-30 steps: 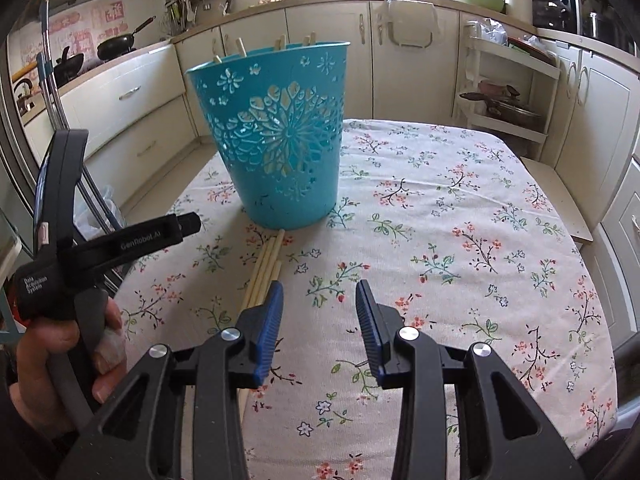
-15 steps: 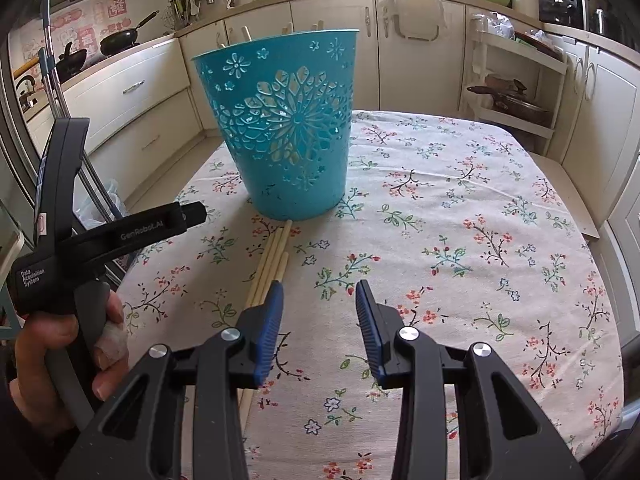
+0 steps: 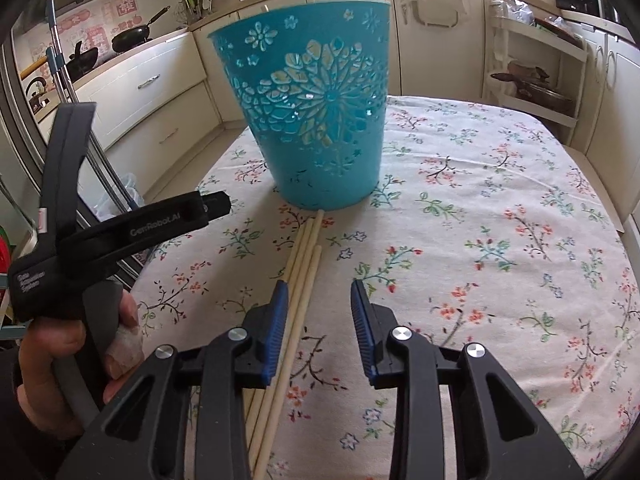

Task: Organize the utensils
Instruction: 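Lower the right tool to the chopstick bundle and close on one chopstick, then lower the left tool to the bundle and close on a chopstick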

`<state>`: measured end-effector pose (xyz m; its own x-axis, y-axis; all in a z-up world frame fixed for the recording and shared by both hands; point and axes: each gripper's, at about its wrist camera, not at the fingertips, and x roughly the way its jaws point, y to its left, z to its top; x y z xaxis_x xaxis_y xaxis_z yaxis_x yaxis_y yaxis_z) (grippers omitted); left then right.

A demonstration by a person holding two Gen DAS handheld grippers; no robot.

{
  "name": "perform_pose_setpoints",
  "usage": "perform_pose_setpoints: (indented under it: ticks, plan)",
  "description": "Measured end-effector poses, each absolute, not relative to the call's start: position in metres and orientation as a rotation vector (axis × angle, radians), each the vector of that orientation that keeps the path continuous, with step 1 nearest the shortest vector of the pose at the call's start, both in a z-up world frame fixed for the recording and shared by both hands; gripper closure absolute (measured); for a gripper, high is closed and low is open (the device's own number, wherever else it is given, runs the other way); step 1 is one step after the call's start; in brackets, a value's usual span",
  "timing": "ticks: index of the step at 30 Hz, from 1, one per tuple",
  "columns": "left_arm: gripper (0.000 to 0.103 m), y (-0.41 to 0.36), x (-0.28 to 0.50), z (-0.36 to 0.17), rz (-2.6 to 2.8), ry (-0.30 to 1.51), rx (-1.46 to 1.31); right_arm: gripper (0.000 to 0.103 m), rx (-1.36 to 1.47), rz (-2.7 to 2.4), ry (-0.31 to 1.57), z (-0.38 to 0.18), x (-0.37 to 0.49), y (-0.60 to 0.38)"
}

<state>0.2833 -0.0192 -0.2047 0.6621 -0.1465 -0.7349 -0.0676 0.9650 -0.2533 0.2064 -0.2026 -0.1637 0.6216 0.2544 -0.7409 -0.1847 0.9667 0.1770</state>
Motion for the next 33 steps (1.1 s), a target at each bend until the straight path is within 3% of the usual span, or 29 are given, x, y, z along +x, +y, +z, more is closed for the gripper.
perform_pose_setpoints:
  ticks: [16, 19, 22, 26, 33]
  plan:
    - [0.017, -0.016, 0.282, -0.203, -0.058, 0.843, -0.277, 0.081, 0.015, 0.250, 0.912, -0.180, 0.211, -0.196]
    - [0.017, -0.015, 0.282, -0.203, -0.062, 0.844, -0.273, 0.093, -0.010, 0.246, 0.909, -0.180, 0.212, -0.193]
    - [0.017, -0.024, 0.284, -0.205, -0.121, 0.872, -0.232, 0.096, -0.017, 0.233, 0.914, -0.179, 0.214, -0.201]
    - [0.017, -0.056, 0.282, -0.206, -0.212, 0.927, -0.050, 0.096, -0.011, 0.214, 0.913, -0.179, 0.216, -0.216]
    - [0.017, -0.071, 0.276, -0.209, -0.195, 0.944, 0.016, 0.096, 0.056, 0.233, 0.902, -0.180, 0.217, -0.227]
